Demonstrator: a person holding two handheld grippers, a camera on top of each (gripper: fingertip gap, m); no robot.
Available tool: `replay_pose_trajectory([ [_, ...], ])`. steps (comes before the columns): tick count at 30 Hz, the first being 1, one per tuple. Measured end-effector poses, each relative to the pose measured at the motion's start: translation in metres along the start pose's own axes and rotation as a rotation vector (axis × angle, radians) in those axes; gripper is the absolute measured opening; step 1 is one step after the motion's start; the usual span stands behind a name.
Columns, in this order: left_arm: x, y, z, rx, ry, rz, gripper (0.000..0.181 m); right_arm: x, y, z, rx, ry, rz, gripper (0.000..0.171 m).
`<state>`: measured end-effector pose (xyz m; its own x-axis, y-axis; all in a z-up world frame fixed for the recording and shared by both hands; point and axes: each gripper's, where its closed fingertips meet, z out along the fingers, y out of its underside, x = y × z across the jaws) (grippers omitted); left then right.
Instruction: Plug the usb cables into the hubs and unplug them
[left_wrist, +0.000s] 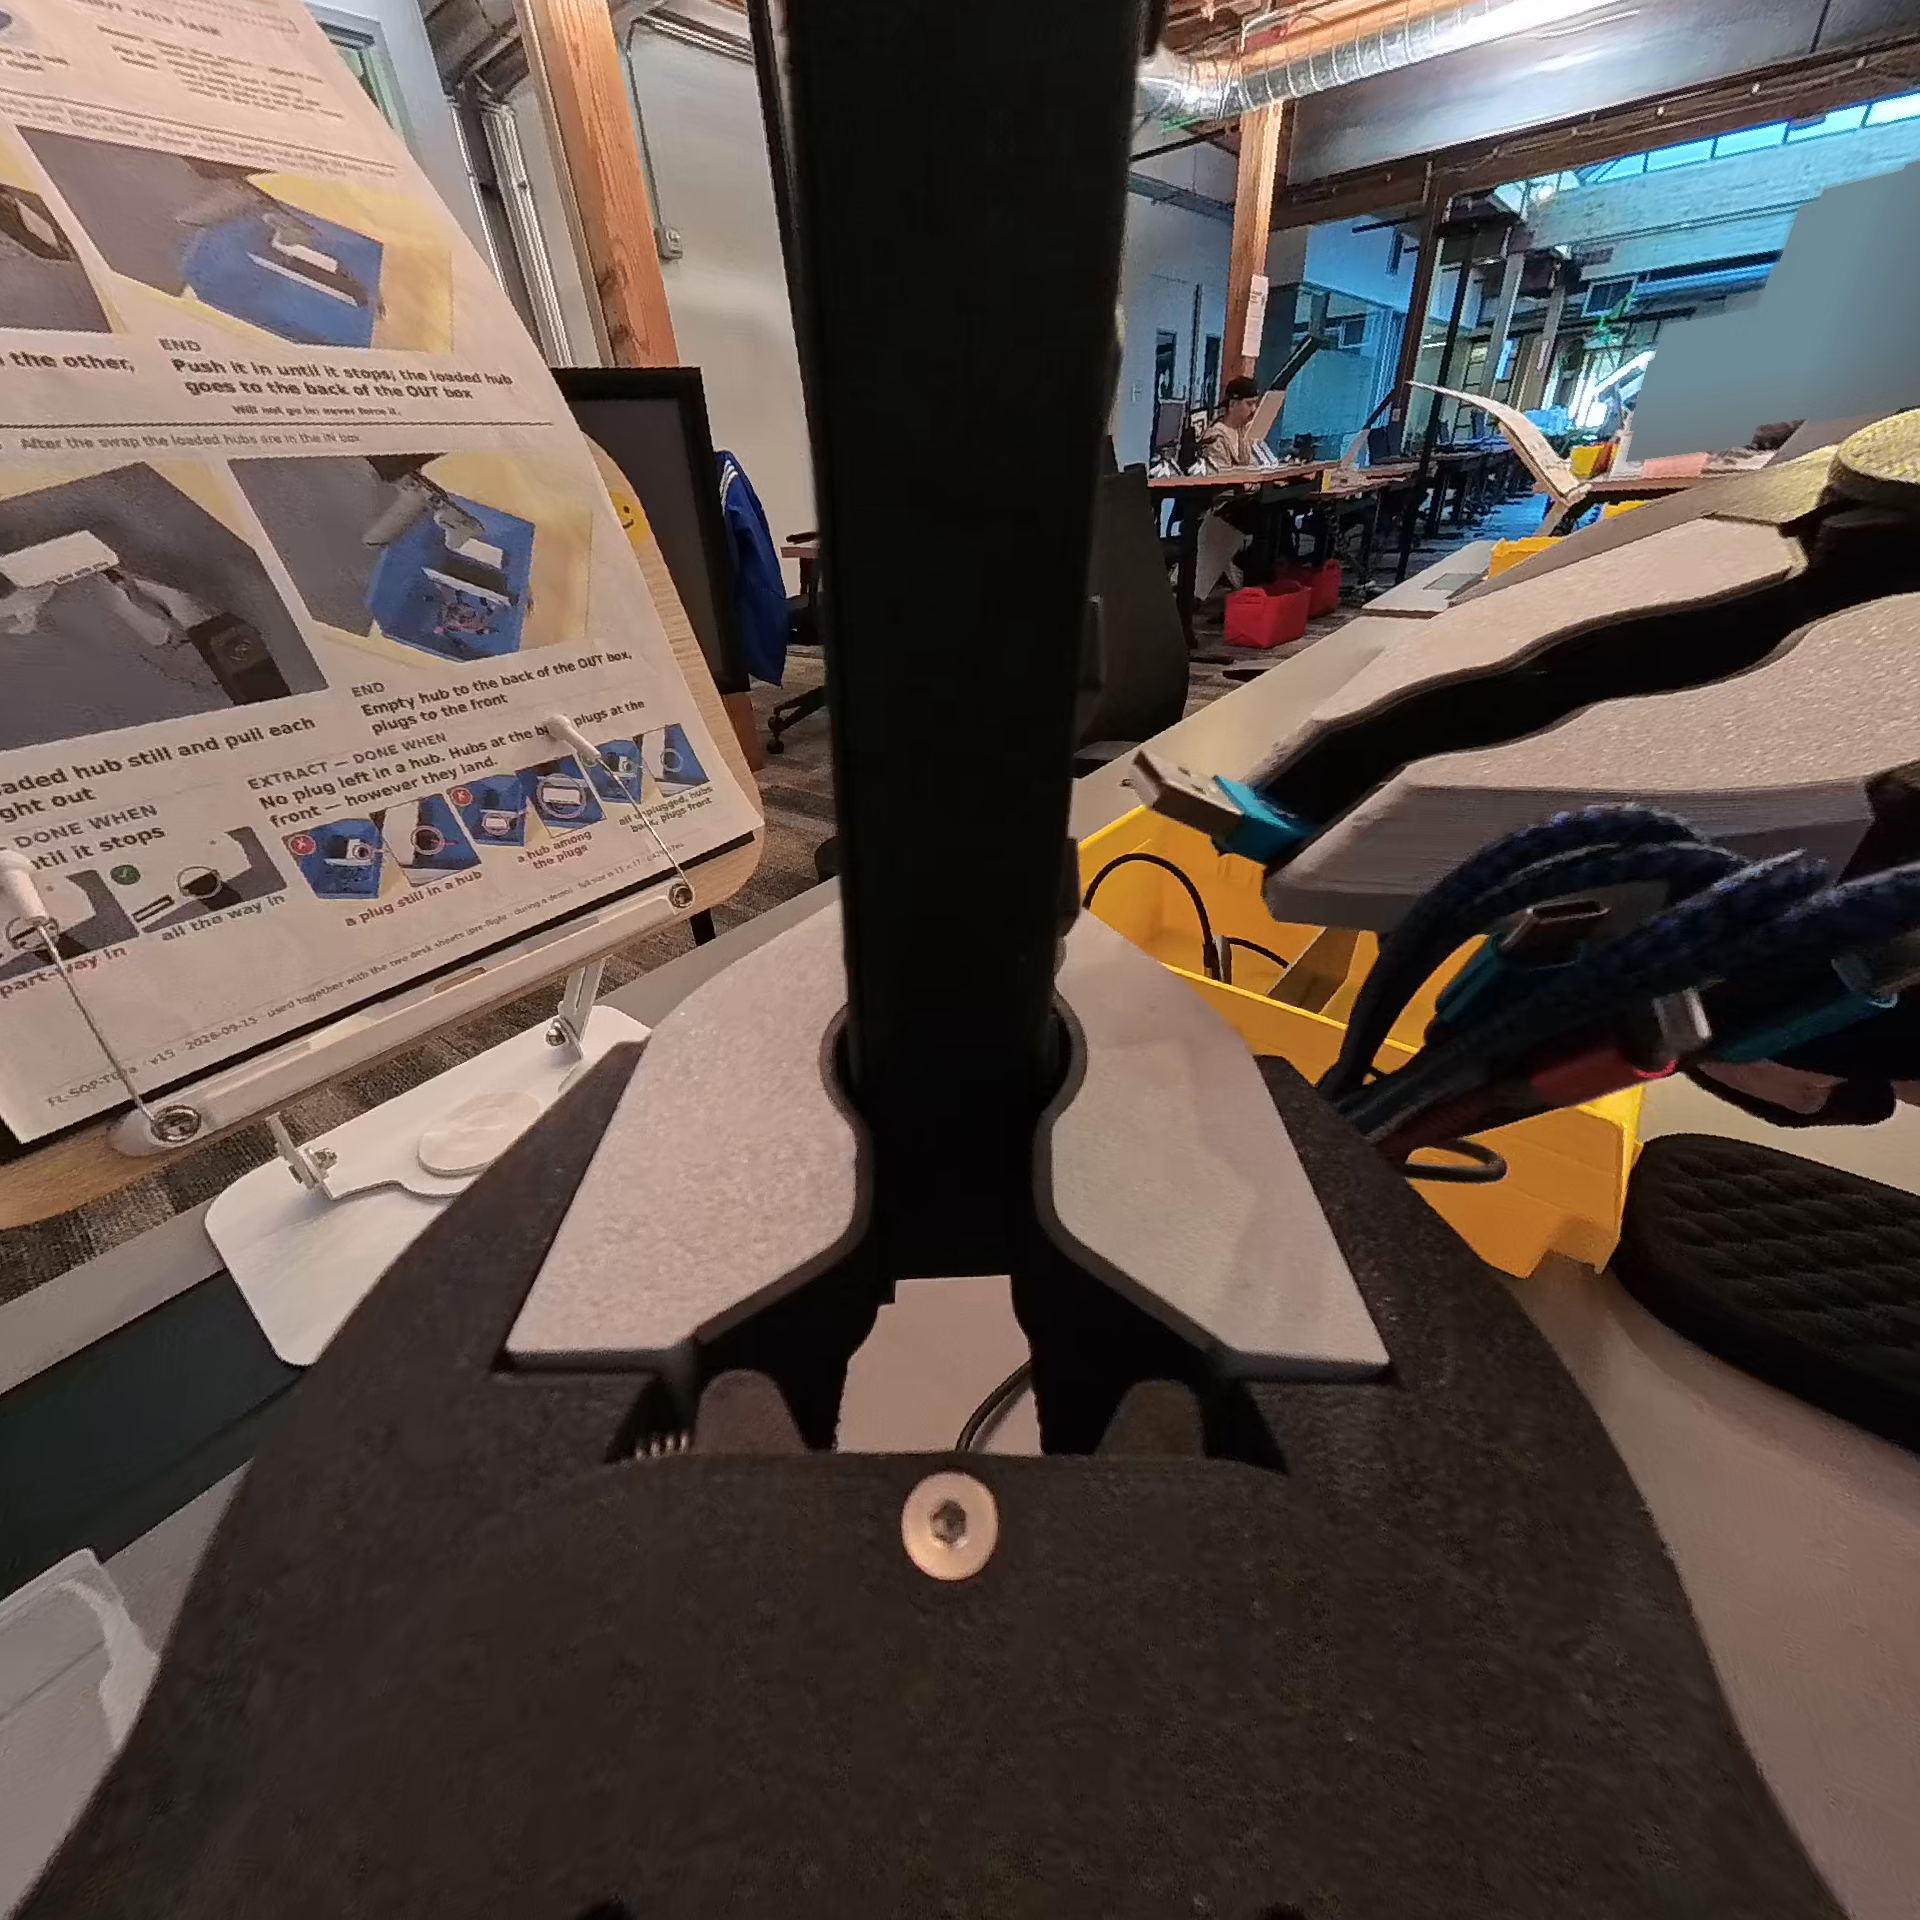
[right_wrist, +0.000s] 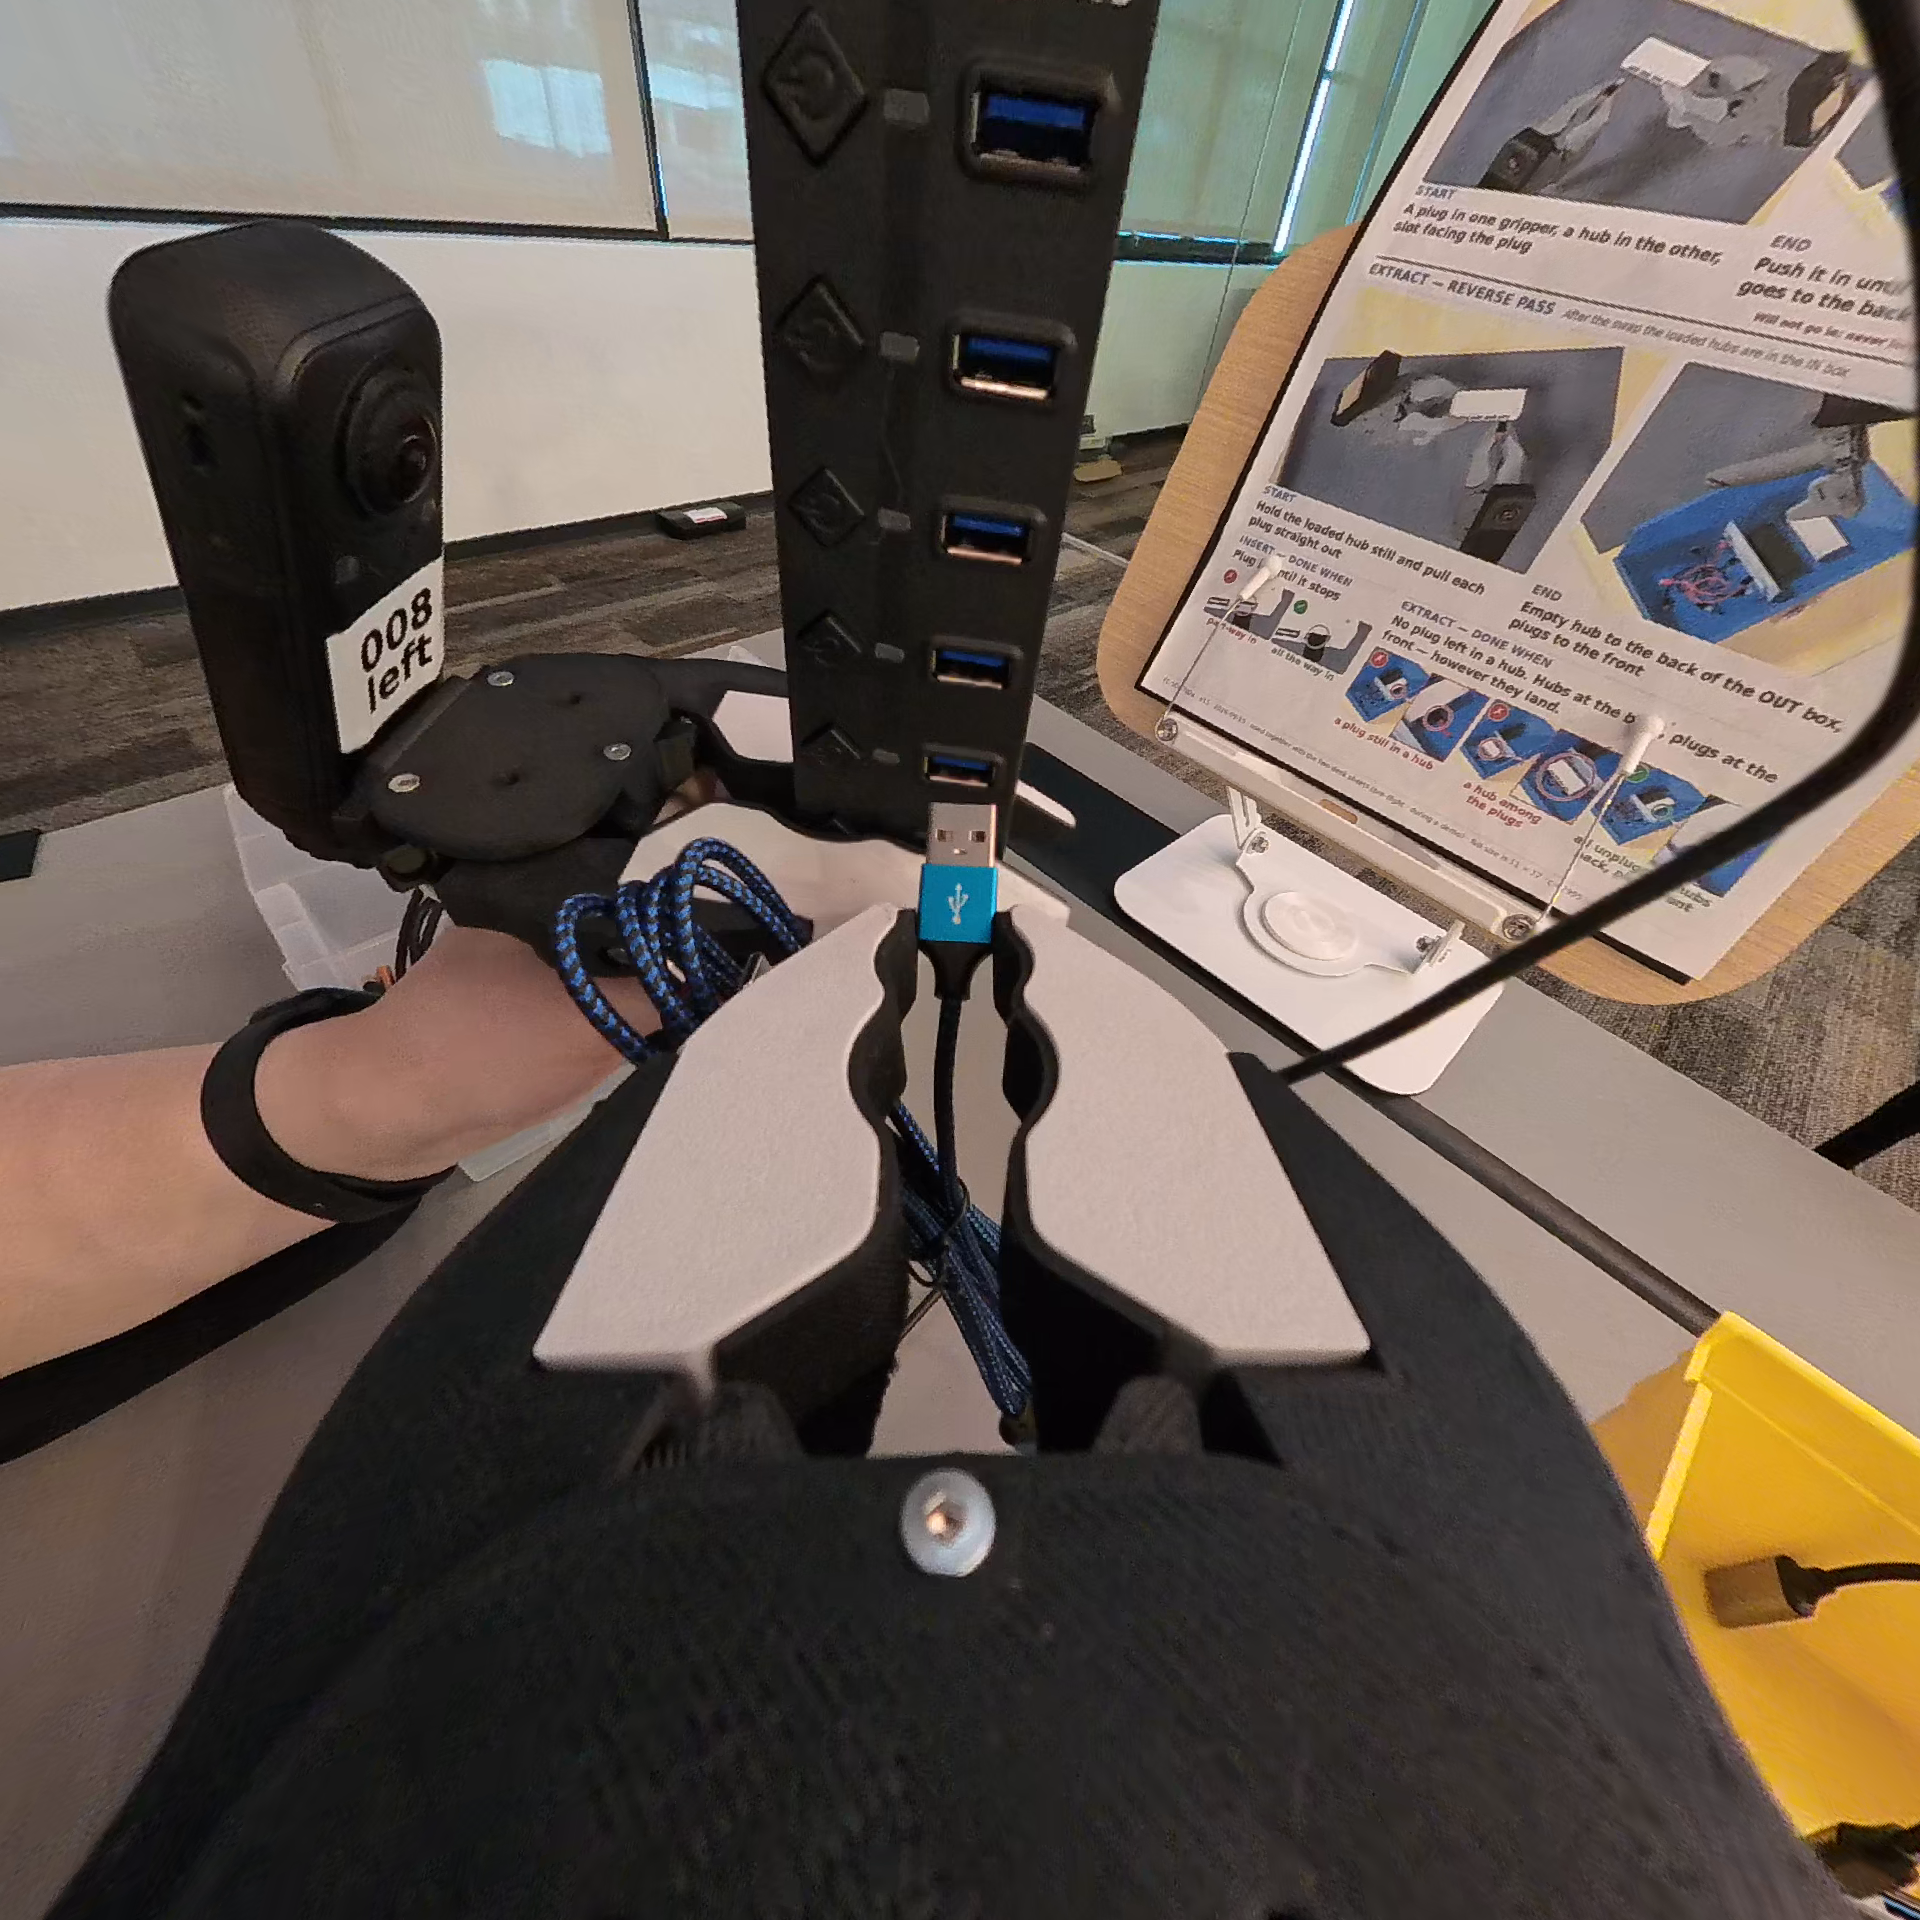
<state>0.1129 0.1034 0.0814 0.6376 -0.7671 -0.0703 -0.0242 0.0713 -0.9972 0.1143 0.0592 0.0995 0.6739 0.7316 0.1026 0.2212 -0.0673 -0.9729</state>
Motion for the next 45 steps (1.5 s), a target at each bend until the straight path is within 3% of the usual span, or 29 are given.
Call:
replay_pose_trajectory([
  [27,0.012,0.001,0.003,0.008,0.019,0.064,0.025,0.0,0.004,0.005,-0.007,-0.02,0.032,0.015],
  [37,0.008,0.0,0.001,-0.004,-0.06,0.221,0.025,-0.002,0.006,0.003,-0.018,-0.099,0.137,0.015],
  [45,0.01,0.0,0.001,-0.028,-0.07,0.327,0.025,-0.002,0.009,0.001,-0.055,-0.078,0.068,0.015],
])
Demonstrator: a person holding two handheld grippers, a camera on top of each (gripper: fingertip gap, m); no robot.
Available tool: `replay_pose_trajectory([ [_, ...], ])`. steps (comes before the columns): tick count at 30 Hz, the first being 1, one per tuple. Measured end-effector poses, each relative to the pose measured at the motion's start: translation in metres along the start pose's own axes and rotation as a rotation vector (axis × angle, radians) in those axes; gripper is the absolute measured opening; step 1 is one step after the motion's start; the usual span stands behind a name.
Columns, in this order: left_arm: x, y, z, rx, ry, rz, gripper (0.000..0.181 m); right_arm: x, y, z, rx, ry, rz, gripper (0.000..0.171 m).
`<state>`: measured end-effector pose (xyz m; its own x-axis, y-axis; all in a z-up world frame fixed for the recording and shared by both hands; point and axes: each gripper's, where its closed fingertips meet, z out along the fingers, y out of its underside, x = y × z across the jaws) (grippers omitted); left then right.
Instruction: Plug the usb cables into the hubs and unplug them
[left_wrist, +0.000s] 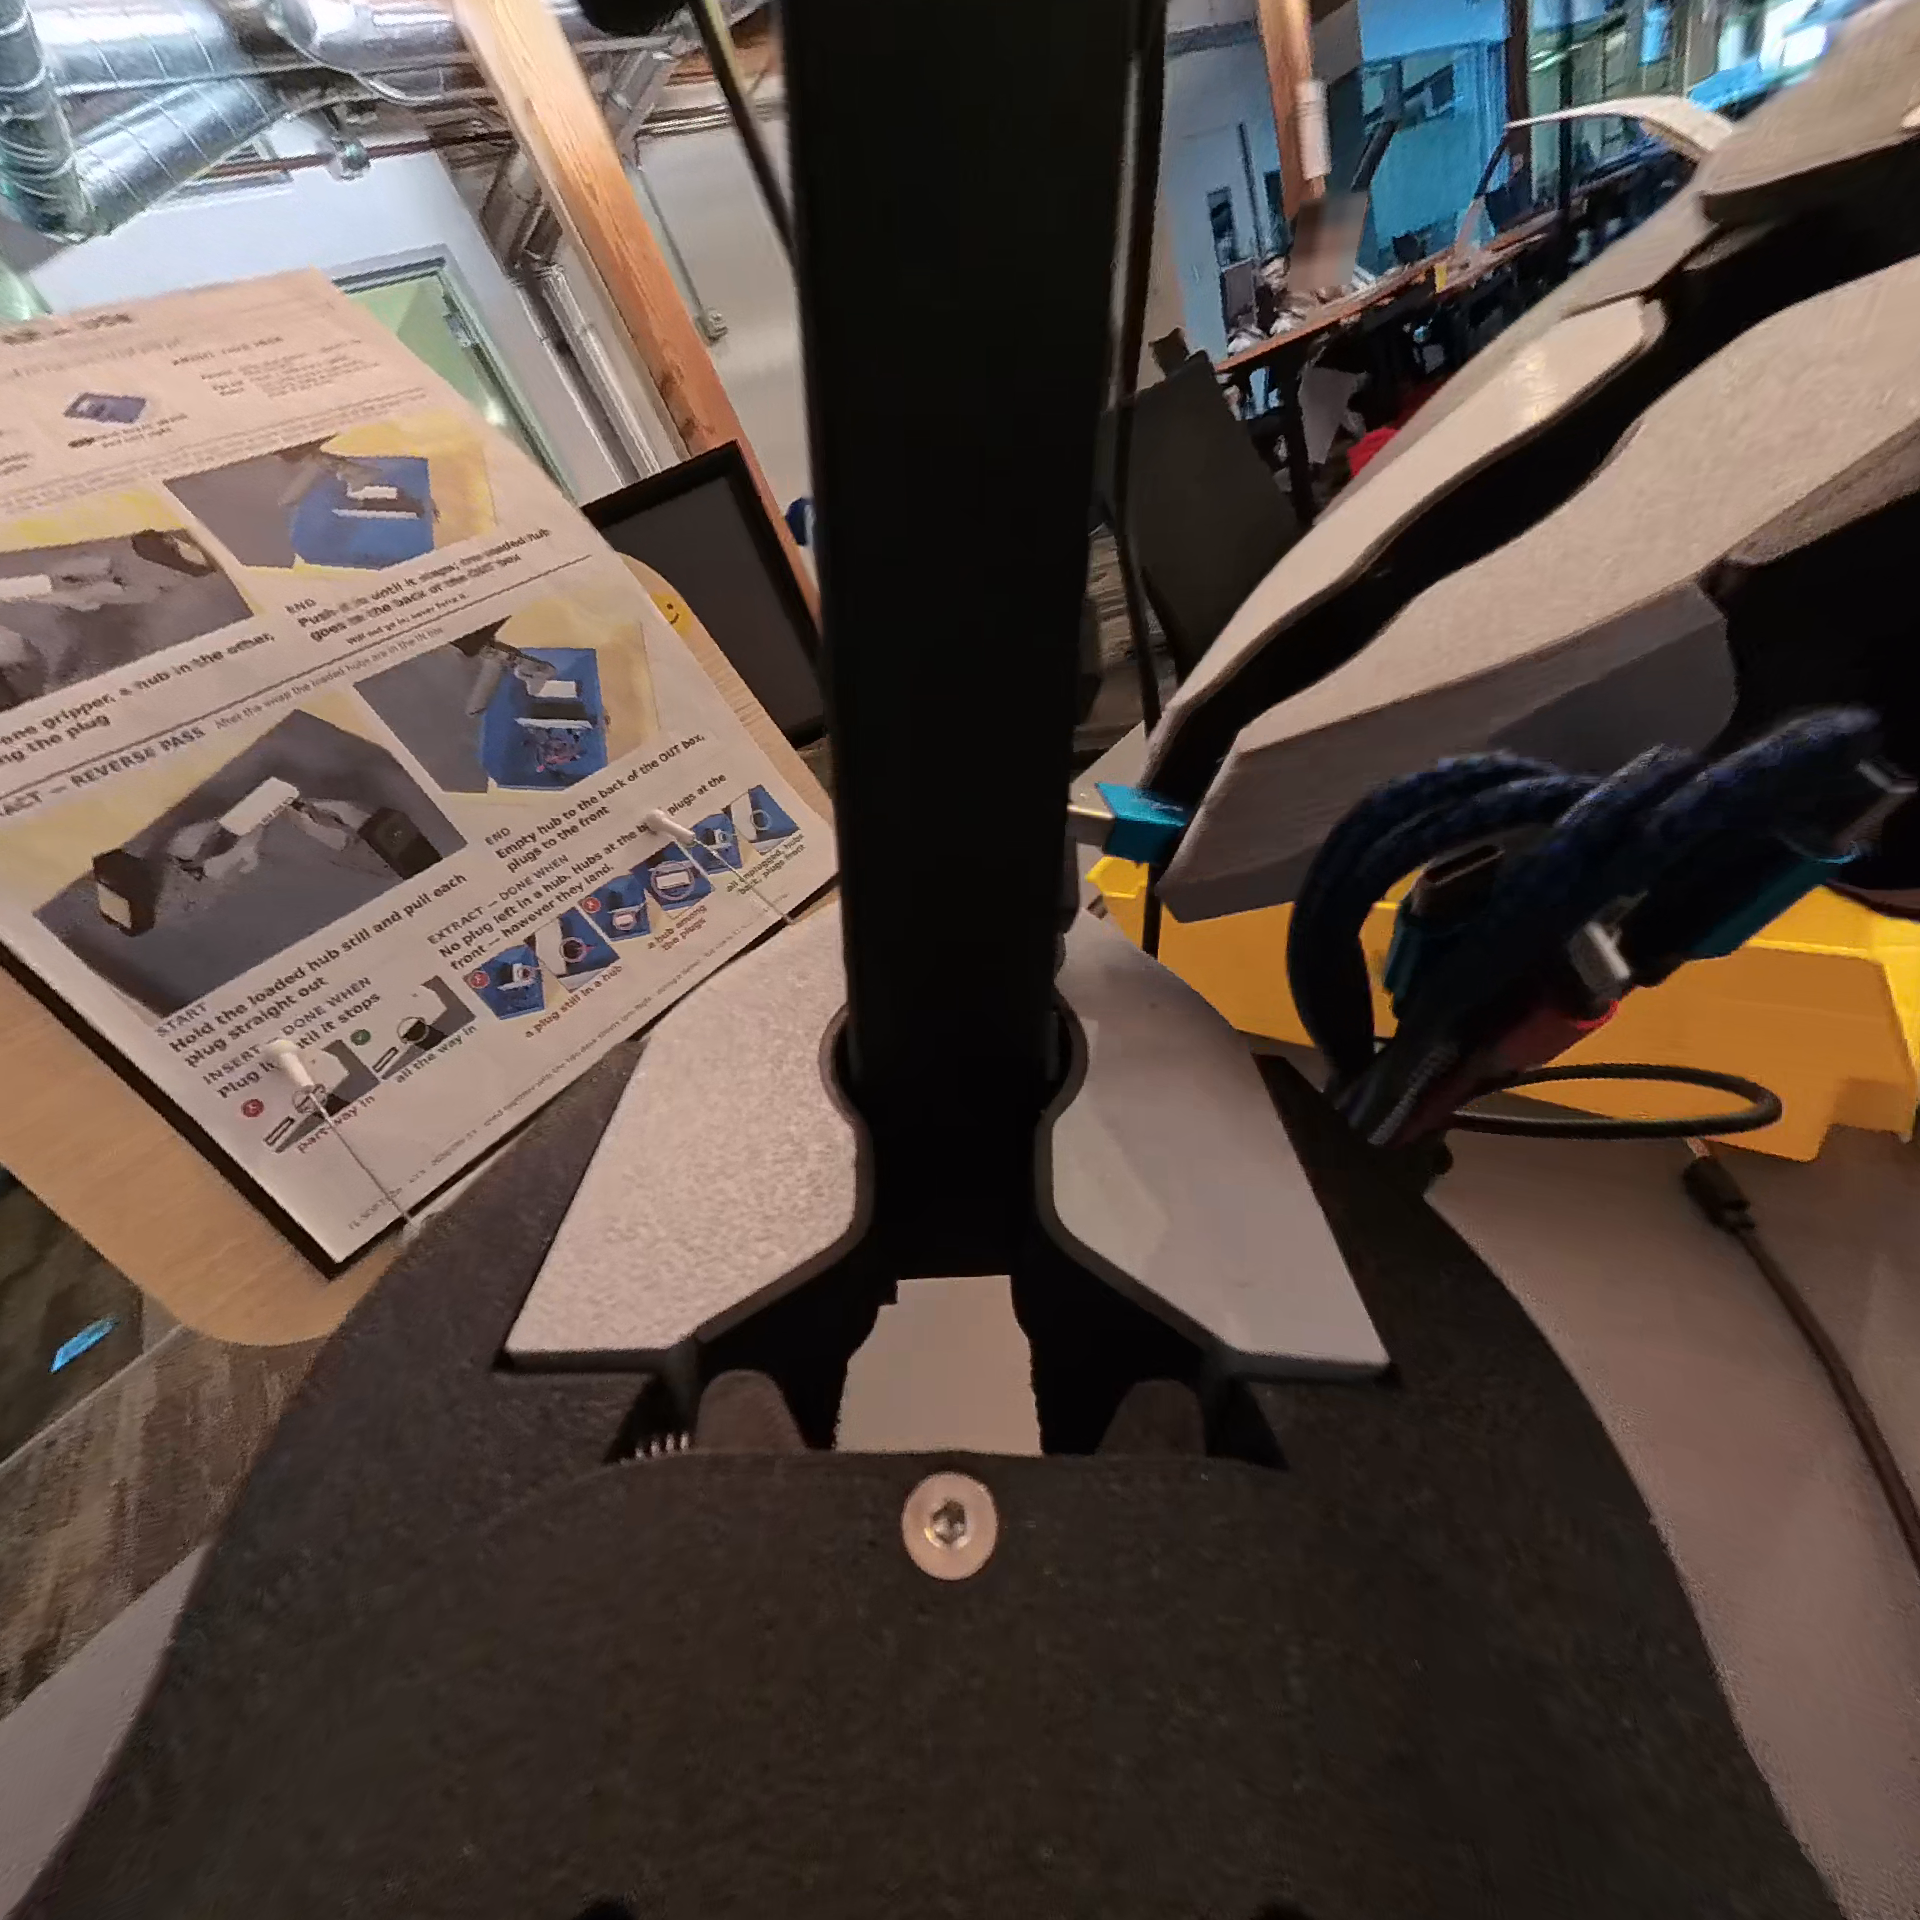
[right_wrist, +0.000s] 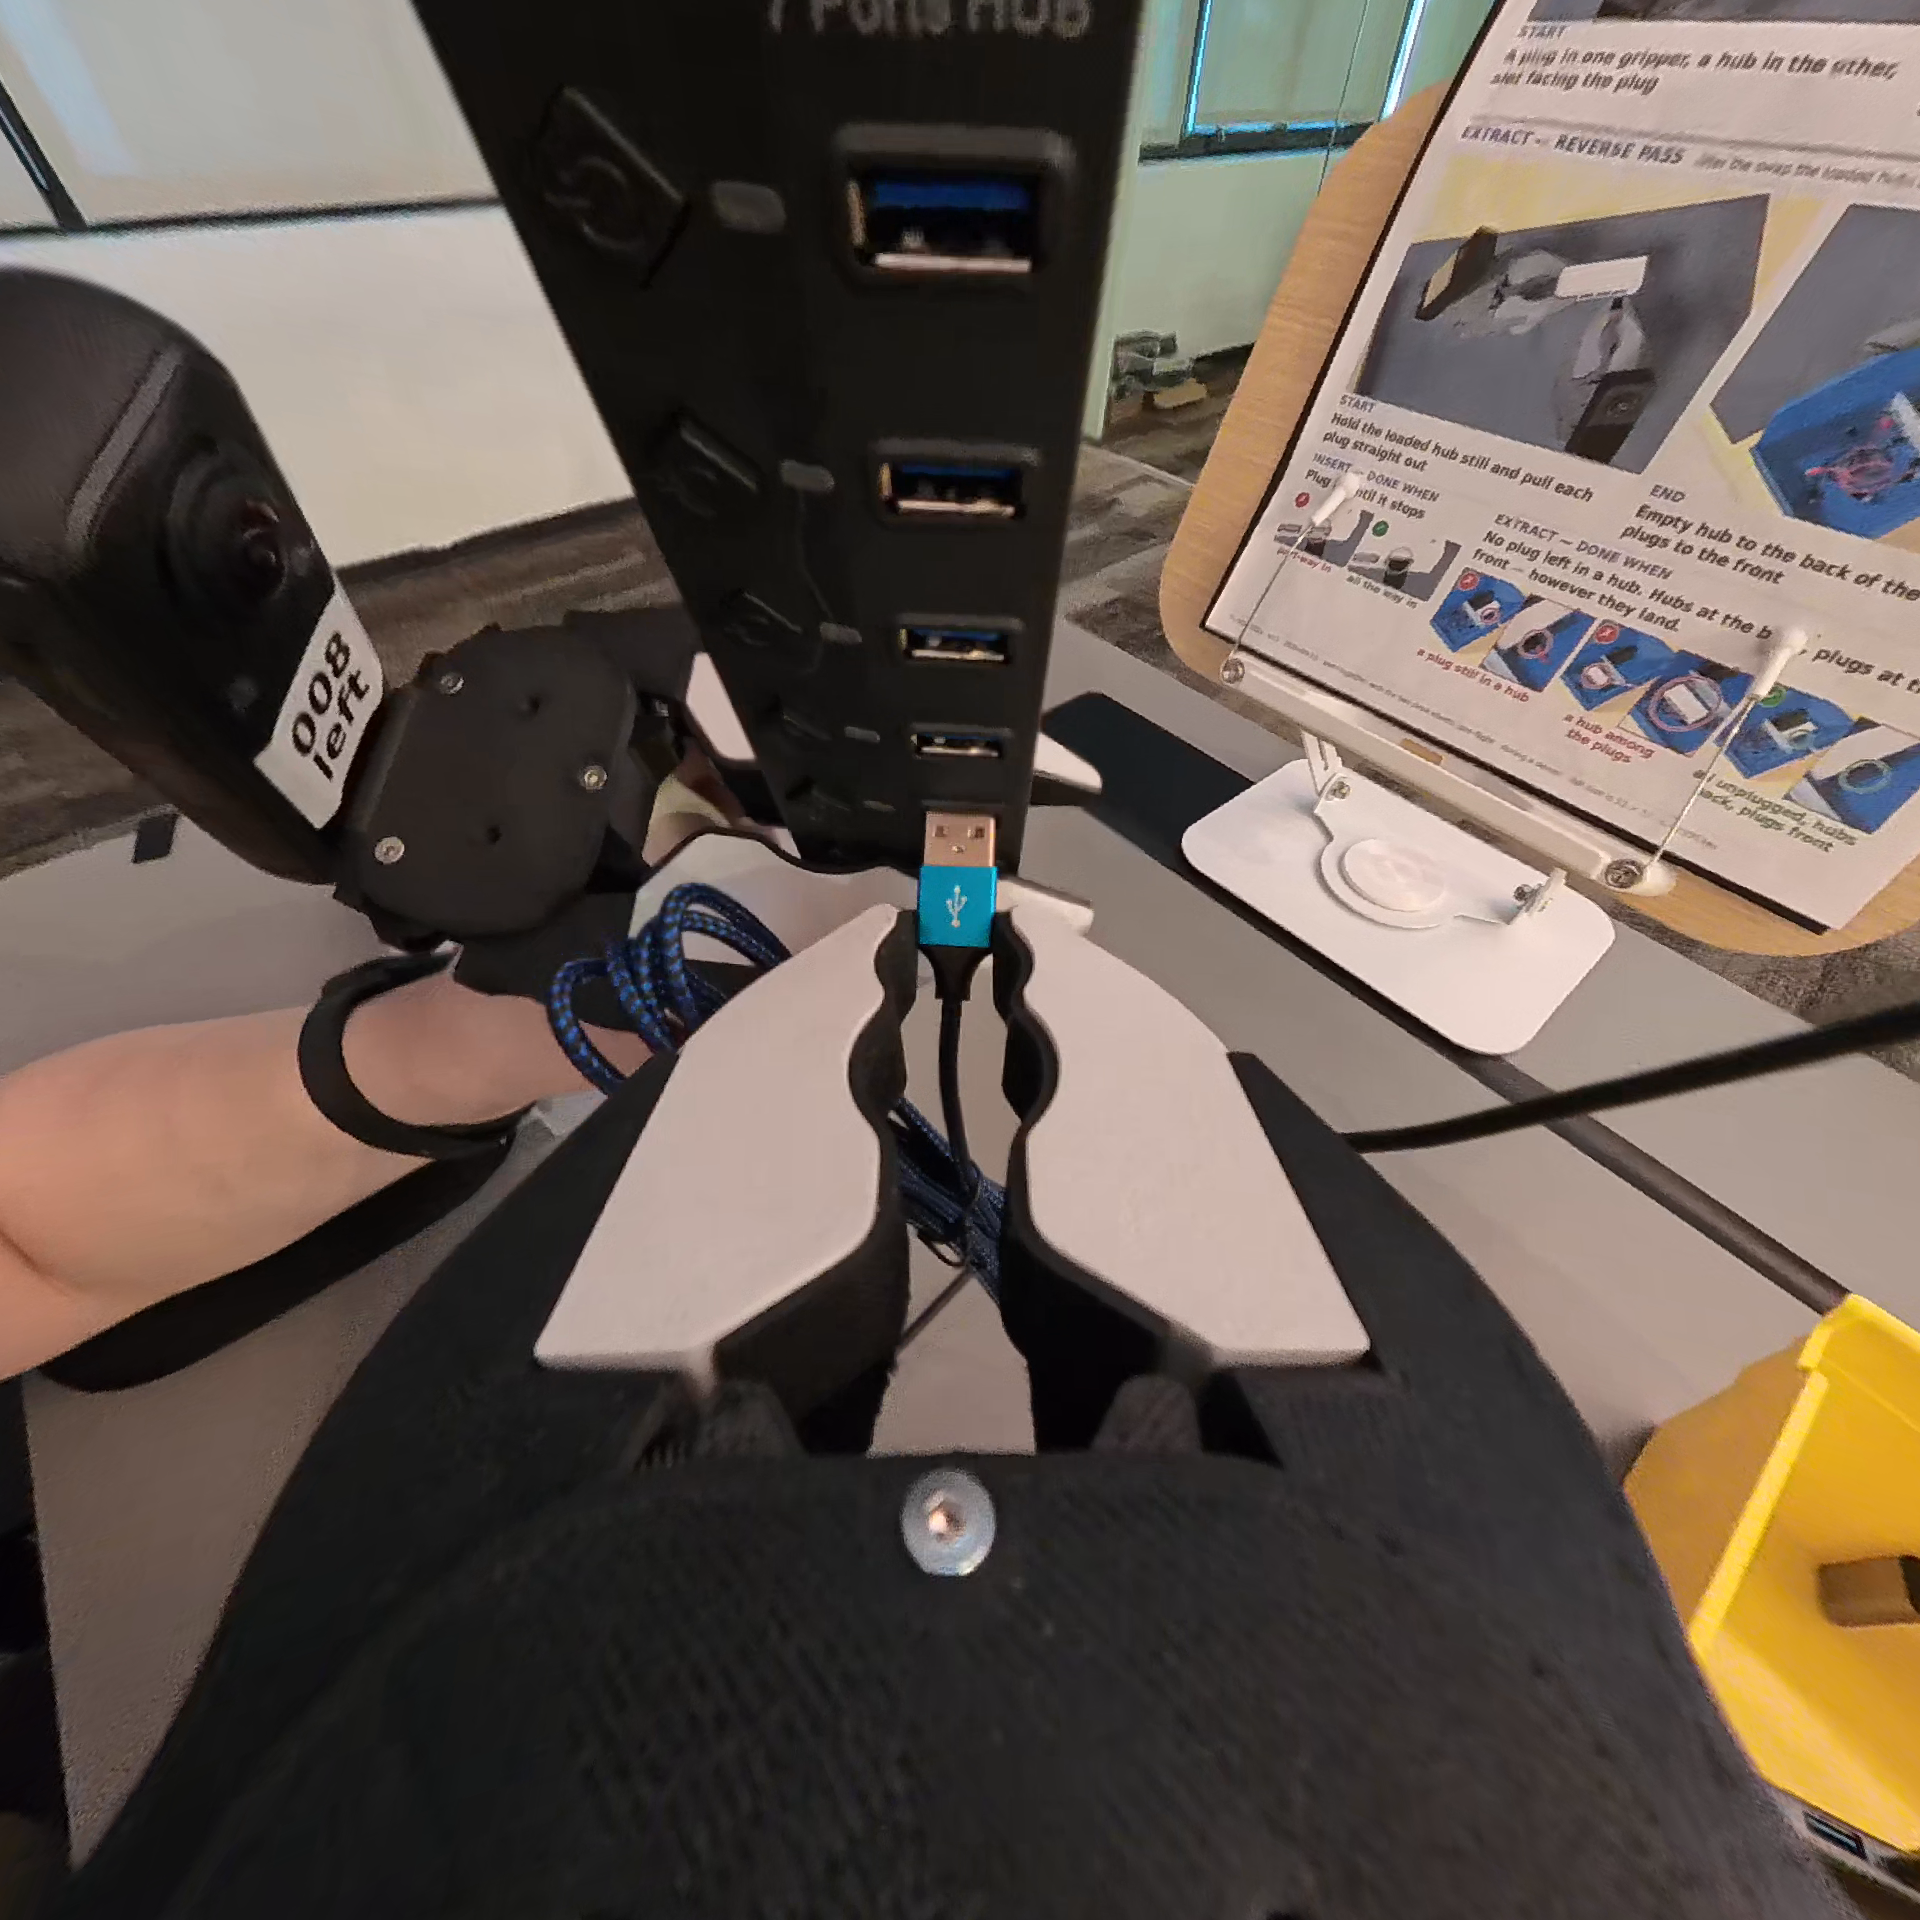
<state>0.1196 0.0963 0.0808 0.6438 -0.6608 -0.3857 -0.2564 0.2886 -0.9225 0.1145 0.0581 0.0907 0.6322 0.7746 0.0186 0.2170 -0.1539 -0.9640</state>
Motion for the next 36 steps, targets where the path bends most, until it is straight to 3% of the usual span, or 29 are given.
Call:
replay_pose_trajectory([
  [14,0.0023,0.002,0.0007,-0.017,0.027,0.001,0.026,0.0007,0.0,0.0007,0.021,0.004,0.006,0.014],
  [25,0.0075,0.003,0.0013,-0.052,0.025,0.127,0.026,0.0017,0.0004,-0.0048,-0.005,-0.002,-0.014,0.014],
  [36,0.009,0.0014,0.0012,-0.035,0.021,0.079,0.026,0.0003,-0.0049,-0.0059,0.05,0.011,-0.016,0.014],
])
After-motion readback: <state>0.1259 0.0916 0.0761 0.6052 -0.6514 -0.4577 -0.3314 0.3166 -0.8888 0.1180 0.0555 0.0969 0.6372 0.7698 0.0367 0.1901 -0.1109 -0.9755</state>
